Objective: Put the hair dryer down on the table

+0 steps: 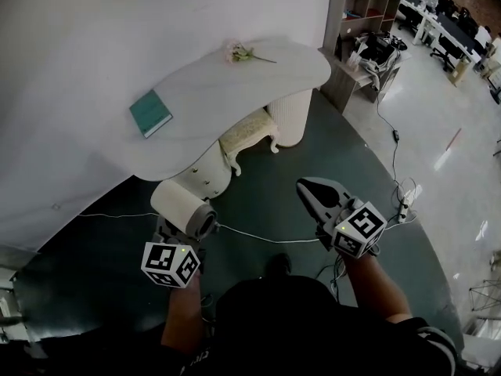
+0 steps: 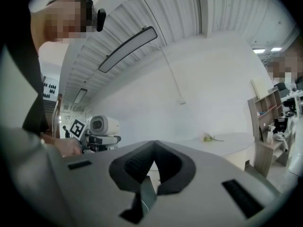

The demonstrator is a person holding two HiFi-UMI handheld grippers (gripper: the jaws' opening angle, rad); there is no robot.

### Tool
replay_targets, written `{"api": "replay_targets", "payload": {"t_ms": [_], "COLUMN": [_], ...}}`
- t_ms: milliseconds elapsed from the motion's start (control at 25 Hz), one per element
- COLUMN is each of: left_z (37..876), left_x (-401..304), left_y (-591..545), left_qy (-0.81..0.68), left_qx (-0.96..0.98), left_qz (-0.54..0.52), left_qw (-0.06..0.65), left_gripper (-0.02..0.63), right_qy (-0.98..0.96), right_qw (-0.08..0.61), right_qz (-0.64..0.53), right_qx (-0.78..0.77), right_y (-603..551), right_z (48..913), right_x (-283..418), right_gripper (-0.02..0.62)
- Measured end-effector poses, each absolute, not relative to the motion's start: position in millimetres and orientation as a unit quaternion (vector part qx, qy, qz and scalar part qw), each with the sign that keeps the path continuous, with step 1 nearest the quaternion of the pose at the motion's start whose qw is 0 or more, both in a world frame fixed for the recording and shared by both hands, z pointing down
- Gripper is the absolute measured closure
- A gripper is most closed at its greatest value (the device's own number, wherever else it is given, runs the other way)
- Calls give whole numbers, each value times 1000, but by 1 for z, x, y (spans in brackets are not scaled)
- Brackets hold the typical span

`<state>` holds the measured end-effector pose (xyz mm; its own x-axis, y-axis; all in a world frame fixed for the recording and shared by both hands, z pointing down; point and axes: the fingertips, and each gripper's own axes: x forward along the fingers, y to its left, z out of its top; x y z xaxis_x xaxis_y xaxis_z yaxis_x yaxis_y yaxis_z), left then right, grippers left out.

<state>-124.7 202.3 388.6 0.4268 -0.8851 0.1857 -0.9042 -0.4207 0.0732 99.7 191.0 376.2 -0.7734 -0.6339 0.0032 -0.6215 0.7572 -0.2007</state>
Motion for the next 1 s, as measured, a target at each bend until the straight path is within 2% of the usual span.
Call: {"api": "replay_targets", "payload": {"t_ms": [560, 1000], "left_z": [394, 392], "left_x": [-93, -111], "left_y": [139, 14], "left_qy": [-517, -507], "left_qx": [849, 857], "left_qz": [57, 44], "left_qw": [91, 86], "left_gripper": [383, 383], "right_qy": [932, 923], "right_qw": [24, 5], "right_qz": [-101, -100], "right_qx": [-348, -372], "right_y": [144, 44], "right_z": [377, 380], "right_x": [135, 127], "right_gripper": [590, 590]}}
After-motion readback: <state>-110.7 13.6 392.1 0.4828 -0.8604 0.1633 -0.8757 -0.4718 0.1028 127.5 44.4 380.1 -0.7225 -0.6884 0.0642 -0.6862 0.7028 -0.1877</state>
